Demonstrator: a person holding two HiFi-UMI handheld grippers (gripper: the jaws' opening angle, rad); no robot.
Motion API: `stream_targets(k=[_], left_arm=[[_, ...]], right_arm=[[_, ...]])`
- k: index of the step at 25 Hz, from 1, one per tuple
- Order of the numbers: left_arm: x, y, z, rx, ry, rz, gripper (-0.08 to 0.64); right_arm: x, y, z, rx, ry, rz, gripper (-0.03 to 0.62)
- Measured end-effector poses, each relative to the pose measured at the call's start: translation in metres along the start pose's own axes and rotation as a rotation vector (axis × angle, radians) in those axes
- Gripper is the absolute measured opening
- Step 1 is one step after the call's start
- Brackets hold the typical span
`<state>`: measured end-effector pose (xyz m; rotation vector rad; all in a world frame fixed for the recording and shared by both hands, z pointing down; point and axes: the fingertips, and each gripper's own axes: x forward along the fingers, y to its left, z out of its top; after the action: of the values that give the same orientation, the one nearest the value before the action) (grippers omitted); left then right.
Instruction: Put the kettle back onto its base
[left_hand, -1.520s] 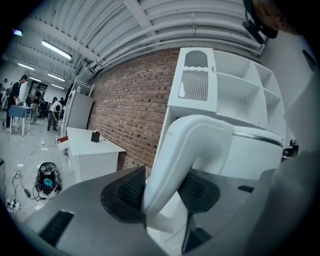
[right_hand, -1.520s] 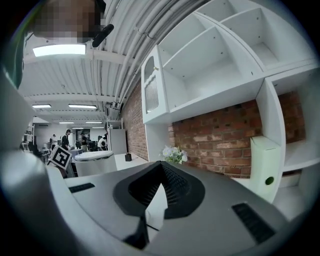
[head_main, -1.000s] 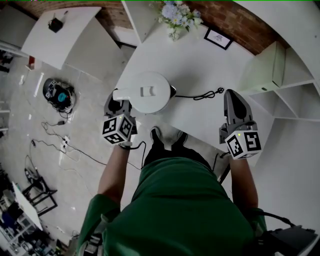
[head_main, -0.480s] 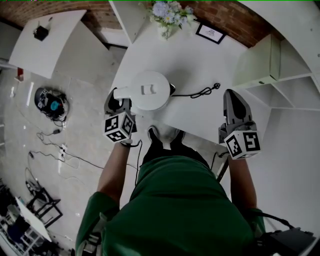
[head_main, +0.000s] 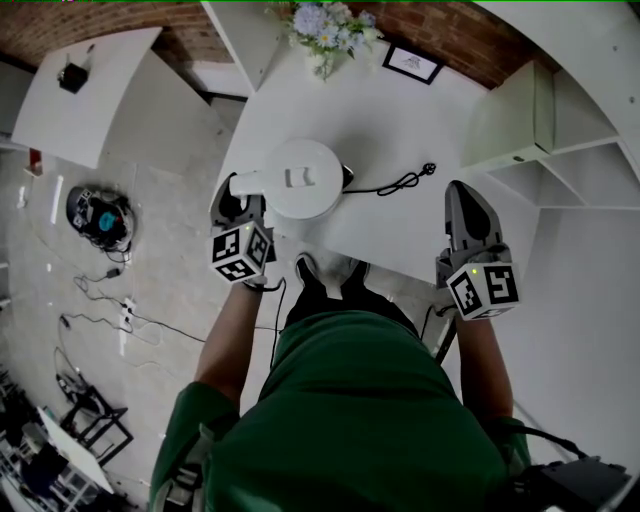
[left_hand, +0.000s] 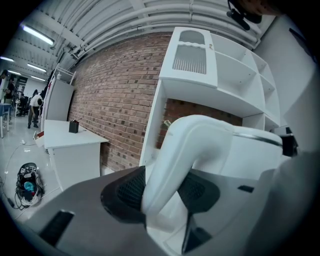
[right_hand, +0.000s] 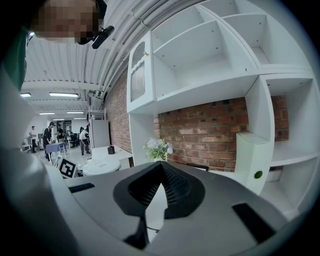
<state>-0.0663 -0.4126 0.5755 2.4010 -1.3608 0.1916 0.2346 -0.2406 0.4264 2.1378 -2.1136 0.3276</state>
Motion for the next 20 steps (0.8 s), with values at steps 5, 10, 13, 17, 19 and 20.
stream_targets(k=[5,10,13,17,19,20], left_arm=[[0.004,0.002,0.0,0.001,-0.001,-0.009,0.195],[0.0,0.001,-0.005,0.016,0.01,-0.013,0.195],[0.0,0.0,-0.01,0.028,0.016,-0.013,0.195],[0.003,0.002,-0.011,0.043,0.027,-0.017,0.195],[0.005,0.004,-0.013,0.052,0.049,-0.018,0.195],[0.005,0.005,-0.014,0.058,0.059,-0.018,0.195]], right_arm=[[0.002,-0.001,0.002,-0.004,0.0,-0.001,0.011],[0.004,0.003,0.004,-0.006,0.0,0.003,0.011],[0.006,0.005,0.005,-0.009,-0.004,0.01,0.011],[0.008,0.007,0.009,-0.012,-0.012,0.015,0.011],[0.008,0.007,0.01,-0.012,-0.015,0.016,0.012],[0.008,0.007,0.011,-0.012,-0.017,0.017,0.011]])
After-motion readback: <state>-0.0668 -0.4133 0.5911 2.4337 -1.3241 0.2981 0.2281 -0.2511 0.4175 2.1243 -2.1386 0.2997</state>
